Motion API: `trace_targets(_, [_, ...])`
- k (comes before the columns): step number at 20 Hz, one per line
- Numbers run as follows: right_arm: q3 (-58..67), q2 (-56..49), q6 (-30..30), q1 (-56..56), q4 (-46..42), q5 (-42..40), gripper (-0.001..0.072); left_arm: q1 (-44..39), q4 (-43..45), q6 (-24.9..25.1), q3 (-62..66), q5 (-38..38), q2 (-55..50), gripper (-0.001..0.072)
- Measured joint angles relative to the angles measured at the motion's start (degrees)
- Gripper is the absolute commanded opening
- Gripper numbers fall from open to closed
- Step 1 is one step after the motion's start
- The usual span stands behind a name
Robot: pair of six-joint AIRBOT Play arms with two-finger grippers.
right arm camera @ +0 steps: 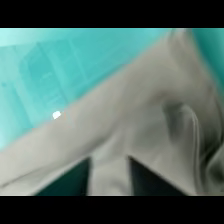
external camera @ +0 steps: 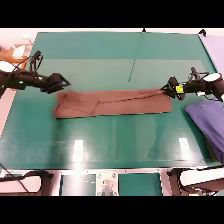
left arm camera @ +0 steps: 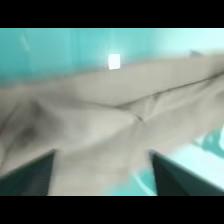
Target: Fold the shirts.
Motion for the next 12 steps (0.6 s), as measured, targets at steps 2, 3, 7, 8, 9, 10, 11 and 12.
trace_targets(2, [6.3, -4.1, -0.5, -1.6, 0.0, 3.7, 0.0524, 0.7, -0.9, 0.8, 3.5, 1.2, -2.7, 0.0701])
trace_targets(3, [9.3, -5.3, -1.7, -2.8, 0.0, 6.0, 0.0566, 1.4, -1.0, 1.0, 5.5, 0.8, -3.6, 0.0629])
trace_targets(7, [17.0, -7.9, -7.3, -8.4, -2.7, 17.6, 0.0607, 4.0, -1.7, 1.0, 12.6, -6.7, -5.1, 0.0097])
trace_targets(8, [17.4, -8.5, -8.6, -9.5, -3.5, 19.7, 0.0607, 4.1, -1.9, 0.7, 13.5, -8.2, -5.2, 0.0032])
trace_targets(9, [17.3, -9.1, -9.9, -10.1, -4.2, 21.2, 0.0607, 4.2, -1.9, 0.4, 14.2, -9.8, -5.5, 0.0025])
trace_targets(10, [16.7, -9.8, -11.4, -10.3, -4.5, 22.5, 0.0607, 3.9, -1.8, 0.0, 14.7, -11.1, -5.5, 0.0025])
trace_targets(11, [16.1, -10.6, -12.7, -10.4, -4.7, 23.4, 0.0607, 3.5, -2.1, -0.1, 15.1, -11.8, -5.6, 0.0025])
trace_targets(12, [15.5, -11.5, -14.1, -10.3, -4.8, 24.1, 0.0607, 3.0, -2.1, -0.3, 15.3, -12.4, -5.7, 0.0025])
